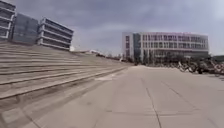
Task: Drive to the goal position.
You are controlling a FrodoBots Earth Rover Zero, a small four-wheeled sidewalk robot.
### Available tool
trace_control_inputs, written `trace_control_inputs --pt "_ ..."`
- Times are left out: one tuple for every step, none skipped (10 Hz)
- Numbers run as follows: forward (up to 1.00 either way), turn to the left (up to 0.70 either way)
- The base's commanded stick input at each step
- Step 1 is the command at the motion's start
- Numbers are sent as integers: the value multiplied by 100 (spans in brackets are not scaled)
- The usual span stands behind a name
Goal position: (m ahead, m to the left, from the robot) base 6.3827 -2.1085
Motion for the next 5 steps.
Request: trace_control_inputs --pt "100 0" --pt "100 0" --pt "100 0" --pt "100 0" --pt "100 0"
